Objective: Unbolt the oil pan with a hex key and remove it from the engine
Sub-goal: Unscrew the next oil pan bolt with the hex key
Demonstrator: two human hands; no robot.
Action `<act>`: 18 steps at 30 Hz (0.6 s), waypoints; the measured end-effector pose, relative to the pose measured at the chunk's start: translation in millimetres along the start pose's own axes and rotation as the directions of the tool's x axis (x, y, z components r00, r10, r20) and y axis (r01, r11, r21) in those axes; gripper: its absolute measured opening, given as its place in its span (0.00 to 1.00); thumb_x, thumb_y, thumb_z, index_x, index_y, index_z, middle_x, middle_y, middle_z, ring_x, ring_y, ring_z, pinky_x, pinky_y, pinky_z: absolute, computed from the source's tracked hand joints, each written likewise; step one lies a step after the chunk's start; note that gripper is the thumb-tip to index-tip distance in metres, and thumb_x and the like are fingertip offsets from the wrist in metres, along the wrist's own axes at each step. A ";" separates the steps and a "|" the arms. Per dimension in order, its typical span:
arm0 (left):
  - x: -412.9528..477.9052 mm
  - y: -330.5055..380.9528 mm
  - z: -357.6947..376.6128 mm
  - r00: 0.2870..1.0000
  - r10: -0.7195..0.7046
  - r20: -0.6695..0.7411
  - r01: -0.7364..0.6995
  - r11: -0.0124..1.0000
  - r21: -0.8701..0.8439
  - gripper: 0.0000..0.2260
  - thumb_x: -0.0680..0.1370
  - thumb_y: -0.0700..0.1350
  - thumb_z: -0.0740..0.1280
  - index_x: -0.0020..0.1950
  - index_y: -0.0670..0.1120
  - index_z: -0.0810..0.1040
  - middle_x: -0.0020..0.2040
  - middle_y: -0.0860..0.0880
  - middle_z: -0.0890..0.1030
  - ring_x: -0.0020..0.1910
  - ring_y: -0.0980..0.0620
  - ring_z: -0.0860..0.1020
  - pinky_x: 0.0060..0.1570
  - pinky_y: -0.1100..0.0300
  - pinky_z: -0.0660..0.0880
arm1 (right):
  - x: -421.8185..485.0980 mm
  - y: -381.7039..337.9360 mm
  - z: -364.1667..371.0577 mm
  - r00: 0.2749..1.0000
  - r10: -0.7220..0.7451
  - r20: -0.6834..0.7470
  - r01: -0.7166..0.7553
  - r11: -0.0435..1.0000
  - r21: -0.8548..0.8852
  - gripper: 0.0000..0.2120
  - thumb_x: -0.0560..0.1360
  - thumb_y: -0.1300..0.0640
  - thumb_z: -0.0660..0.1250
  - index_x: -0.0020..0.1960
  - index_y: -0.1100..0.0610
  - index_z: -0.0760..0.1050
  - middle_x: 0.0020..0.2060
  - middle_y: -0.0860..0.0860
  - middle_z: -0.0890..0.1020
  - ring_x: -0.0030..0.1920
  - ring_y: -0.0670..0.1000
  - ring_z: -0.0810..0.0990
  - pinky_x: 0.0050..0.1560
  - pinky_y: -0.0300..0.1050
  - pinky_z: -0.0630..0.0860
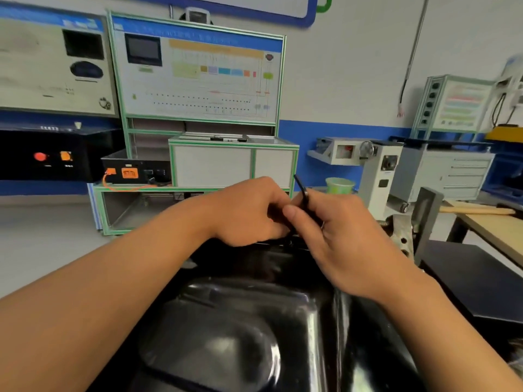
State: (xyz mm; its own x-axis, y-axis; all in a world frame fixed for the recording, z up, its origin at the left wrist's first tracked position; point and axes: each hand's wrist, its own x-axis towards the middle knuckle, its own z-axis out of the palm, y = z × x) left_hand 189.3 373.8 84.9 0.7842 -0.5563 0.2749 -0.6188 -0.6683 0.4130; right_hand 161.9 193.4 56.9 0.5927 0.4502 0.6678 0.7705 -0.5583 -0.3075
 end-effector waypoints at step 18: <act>-4.3 5.3 0.1 0.999 0.042 0.004 -0.040 0.971 -0.235 0.13 0.76 0.39 0.73 0.44 0.58 0.85 0.36 0.60 0.84 0.37 0.66 0.78 0.43 0.71 0.72 | -5.1 10.8 -3.6 1.000 0.008 -0.026 -0.007 0.998 0.065 0.10 0.82 0.55 0.64 0.43 0.56 0.78 0.33 0.42 0.77 0.35 0.45 0.75 0.37 0.42 0.71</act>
State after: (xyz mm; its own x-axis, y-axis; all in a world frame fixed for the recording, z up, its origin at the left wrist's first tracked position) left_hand 182.5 372.6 85.8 0.7574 -0.5858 0.2883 -0.6213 -0.5109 0.5941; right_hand 166.3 182.6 52.7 0.5929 0.4274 0.6825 0.7803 -0.5145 -0.3556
